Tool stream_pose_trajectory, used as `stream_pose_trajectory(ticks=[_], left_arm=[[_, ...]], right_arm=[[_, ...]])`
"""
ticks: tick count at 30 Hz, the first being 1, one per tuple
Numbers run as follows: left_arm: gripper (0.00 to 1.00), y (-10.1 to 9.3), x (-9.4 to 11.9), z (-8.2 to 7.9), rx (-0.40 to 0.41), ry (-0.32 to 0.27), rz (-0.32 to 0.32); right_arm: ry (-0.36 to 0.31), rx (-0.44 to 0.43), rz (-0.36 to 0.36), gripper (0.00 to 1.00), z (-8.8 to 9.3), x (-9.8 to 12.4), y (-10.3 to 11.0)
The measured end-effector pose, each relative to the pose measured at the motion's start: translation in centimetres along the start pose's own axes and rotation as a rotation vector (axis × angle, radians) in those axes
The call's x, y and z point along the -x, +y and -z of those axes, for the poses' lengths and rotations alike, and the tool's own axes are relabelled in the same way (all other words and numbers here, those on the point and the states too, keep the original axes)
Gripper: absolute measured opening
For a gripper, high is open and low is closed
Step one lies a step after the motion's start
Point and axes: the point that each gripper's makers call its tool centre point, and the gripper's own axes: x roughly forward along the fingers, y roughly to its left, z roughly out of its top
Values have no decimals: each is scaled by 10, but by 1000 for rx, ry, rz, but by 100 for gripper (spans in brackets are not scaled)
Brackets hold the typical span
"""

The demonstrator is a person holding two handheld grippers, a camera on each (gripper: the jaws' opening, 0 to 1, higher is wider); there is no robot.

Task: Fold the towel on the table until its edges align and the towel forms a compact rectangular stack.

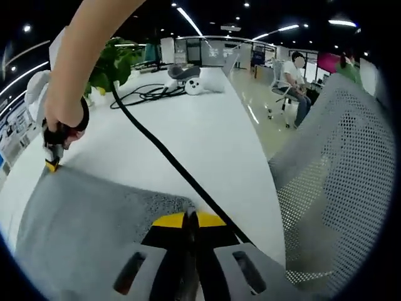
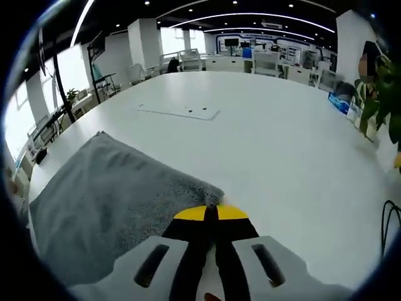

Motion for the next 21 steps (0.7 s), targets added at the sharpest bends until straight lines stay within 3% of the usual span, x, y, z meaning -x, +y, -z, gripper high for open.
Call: stream_pose_trajectory(ticks=[1, 8, 13, 21], left_arm=[[4, -1, 0, -1, 99, -21, 15], [4, 3, 6, -6, 148, -65, 20], [4, 15, 27, -20, 310, -201, -6], [3, 30, 70, -33, 364, -295, -93]], right_arm=[[2, -1, -4, 1, 1, 1, 1], [-36, -91, -29, 1, -8, 12, 4], [-87, -156, -67, 1, -23, 19, 3], [-132, -114, -107, 1, -48, 39, 16]])
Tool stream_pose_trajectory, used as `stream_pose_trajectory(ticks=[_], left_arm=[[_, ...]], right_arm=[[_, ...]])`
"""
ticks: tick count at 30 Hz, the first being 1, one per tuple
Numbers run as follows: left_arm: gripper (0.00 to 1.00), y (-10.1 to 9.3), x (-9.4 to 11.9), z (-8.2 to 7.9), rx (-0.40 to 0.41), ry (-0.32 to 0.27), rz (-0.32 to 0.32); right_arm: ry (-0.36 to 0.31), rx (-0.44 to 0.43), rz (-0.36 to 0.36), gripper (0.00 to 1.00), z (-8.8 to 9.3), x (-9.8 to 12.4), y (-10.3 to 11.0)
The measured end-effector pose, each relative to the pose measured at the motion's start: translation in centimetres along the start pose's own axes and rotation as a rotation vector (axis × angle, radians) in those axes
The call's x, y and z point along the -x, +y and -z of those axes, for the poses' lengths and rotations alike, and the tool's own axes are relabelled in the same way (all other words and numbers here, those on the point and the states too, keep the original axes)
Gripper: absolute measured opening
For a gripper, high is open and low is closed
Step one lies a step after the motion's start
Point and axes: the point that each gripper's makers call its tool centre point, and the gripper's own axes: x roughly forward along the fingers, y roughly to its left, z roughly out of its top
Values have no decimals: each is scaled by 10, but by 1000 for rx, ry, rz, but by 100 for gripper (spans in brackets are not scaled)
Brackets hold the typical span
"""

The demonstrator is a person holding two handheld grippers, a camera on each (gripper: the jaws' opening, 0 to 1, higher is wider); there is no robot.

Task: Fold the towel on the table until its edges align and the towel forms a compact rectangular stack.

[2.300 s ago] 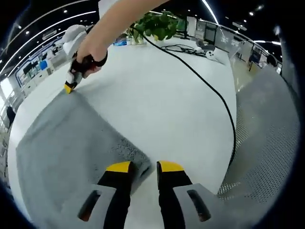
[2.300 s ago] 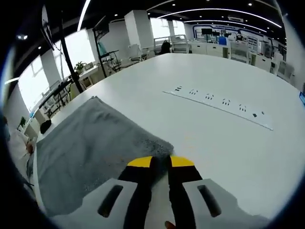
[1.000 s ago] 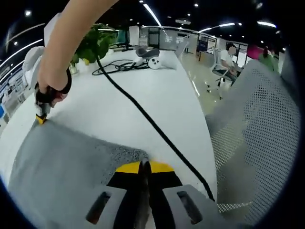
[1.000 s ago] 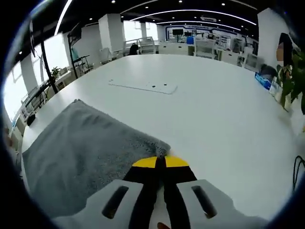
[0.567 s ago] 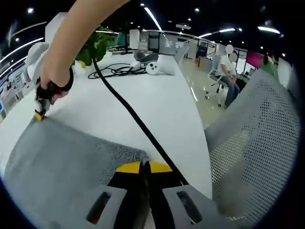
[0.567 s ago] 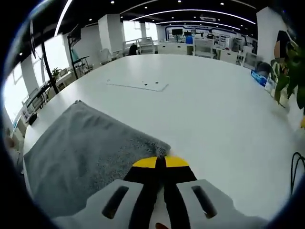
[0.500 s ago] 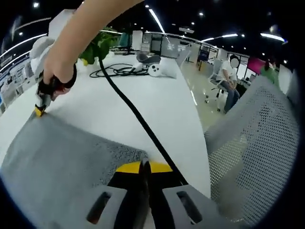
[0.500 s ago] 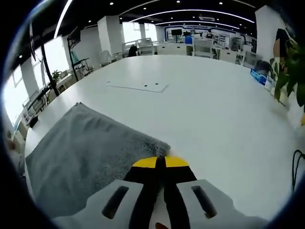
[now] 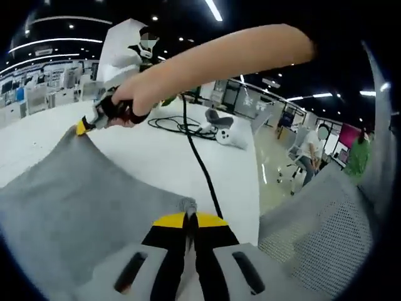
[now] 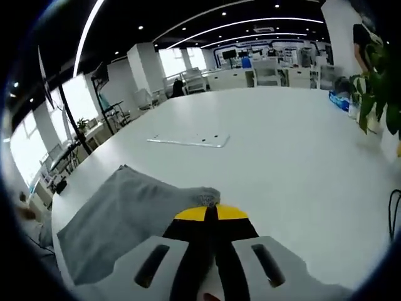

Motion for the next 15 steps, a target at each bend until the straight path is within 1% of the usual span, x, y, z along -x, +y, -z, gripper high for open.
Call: stream_pose_trajectory(ticks=[2, 5, 6, 7, 9, 10, 13, 15], left_arm=[[4, 0, 9, -6, 4, -29, -19], [3, -5, 21, -9, -12, -34, -33], [3, -6, 24, -9, -12, -36, -36], [3, -7, 28, -11, -11, -42, -41], [3, -8, 35, -15, -3, -49, -50], [3, -8, 38, -15, 7, -49, -53], [3, -7, 54, -18, 40, -69, -75], [3, -6, 62, -19, 34, -75, -92]], right_arm=[[-10, 12, -12, 0, -12, 4, 7], [-46, 8, -28, 0, -25, 3, 17], [-55, 3, -32, 0, -28, 3, 19], [-69, -12, -37, 0, -37, 5, 23], [-78, -2, -42, 0, -46, 6, 28], [-82, -4, -45, 0, -47, 5, 32], [-104, -18, -57, 0, -59, 6, 41], [-112, -22, -62, 0, -63, 6, 46]])
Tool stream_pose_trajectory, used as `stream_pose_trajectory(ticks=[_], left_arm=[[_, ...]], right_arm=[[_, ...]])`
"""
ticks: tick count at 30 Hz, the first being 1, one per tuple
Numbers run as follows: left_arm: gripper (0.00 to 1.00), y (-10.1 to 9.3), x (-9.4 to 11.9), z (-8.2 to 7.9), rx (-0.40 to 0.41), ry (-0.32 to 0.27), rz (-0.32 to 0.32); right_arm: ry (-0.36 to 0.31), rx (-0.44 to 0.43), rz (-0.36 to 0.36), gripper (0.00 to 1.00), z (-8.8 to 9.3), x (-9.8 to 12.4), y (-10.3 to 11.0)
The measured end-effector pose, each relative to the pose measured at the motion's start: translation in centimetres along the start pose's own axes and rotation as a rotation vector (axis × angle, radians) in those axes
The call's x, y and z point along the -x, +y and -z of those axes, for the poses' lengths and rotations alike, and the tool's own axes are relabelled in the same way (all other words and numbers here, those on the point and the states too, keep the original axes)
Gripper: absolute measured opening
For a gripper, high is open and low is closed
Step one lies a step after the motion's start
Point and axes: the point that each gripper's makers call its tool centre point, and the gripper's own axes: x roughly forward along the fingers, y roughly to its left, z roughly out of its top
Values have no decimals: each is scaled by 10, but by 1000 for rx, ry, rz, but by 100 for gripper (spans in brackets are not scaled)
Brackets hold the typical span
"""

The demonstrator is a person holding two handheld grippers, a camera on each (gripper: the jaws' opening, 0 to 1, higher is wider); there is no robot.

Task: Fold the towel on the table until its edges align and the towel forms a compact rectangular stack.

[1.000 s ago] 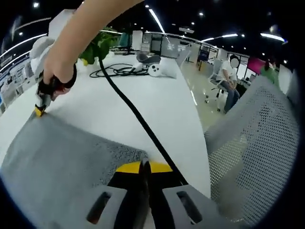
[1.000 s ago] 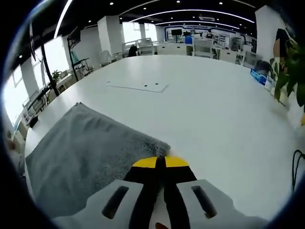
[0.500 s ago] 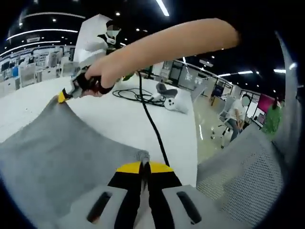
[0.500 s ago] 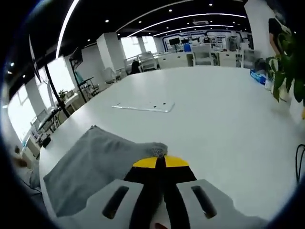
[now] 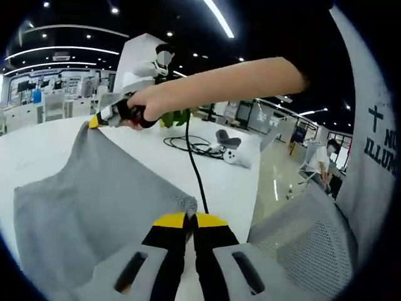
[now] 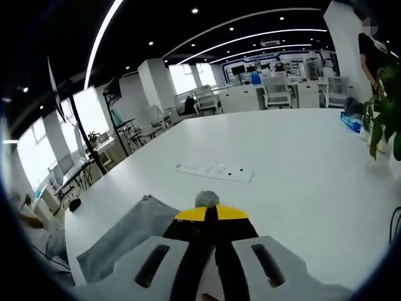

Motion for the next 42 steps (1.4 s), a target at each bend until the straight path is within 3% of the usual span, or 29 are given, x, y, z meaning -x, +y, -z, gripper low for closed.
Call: stream_pose_trajectory(ticks=[11, 20, 27, 35, 37, 42], left_arm=[[3, 14, 37, -17, 36, -63, -79], [3, 25, 63, -23, 61, -107, -148], [3, 39, 85, -16, 76, -111, -198], [3, 62, 116, 3, 146, -98, -308], [3, 70, 125, 8, 154, -98, -360], [3, 78, 137, 19, 163, -74, -383]], right_arm=[[-27, -29, -24, 0, -23, -13, 27], [-17, -57, -43, 0, -29, -20, 61], [-3, -78, -57, 0, -32, -32, 84], [8, -97, -84, 0, -32, -52, 115], [11, -91, -88, 0, -32, -58, 120], [27, -74, -100, 0, -27, -73, 140]])
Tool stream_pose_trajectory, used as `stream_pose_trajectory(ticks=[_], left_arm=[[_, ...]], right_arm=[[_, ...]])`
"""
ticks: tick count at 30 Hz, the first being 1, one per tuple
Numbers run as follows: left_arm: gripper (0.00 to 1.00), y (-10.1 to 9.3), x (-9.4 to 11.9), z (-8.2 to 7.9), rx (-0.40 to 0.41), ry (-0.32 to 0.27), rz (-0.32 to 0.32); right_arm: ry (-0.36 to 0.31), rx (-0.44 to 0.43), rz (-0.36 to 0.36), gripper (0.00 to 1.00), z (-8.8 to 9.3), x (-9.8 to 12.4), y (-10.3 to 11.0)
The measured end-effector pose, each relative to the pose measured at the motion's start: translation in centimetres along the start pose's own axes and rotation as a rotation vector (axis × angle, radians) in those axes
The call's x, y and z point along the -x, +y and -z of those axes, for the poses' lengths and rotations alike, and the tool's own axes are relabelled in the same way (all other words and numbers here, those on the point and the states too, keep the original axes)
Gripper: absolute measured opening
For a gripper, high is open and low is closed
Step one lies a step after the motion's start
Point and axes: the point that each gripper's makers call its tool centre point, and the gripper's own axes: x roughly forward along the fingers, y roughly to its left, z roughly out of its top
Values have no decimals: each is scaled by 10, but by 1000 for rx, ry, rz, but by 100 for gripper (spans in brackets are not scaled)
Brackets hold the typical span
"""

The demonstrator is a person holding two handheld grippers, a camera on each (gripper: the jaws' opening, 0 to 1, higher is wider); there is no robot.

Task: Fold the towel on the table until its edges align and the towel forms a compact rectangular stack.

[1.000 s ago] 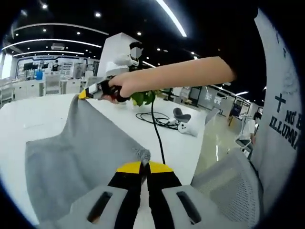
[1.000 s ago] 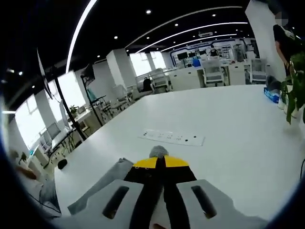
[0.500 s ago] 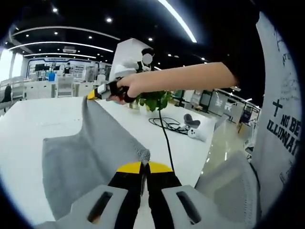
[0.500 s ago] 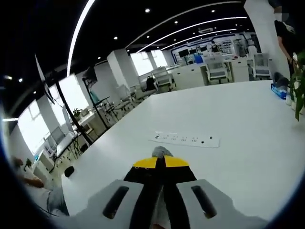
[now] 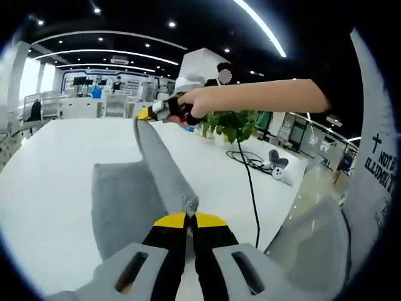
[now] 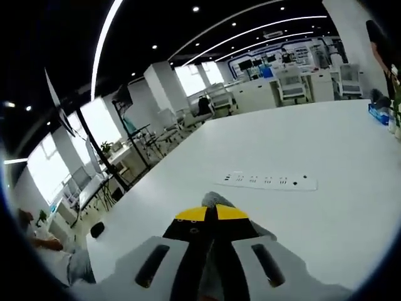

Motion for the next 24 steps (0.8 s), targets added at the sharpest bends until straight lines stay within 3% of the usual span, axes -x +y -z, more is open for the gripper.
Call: stream_pose_trajectory(ticks=[7, 12, 17, 20, 24], left_arm=[[3, 22, 10, 14, 60, 22, -32], [3, 38, 13, 35, 90, 86, -43], [3, 53, 15, 45, 114, 111, -48], [3, 59, 17, 47, 219, 81, -61], [3, 69, 19, 56, 295, 81, -95]], right_arm=[[12, 10, 1, 0, 9, -21, 16], [35, 13, 6, 0, 23, -39, 20], [52, -5, 19, 0, 38, -54, 24], [56, -21, 37, 0, 43, -58, 24], [61, -23, 49, 1, 50, -69, 23]])
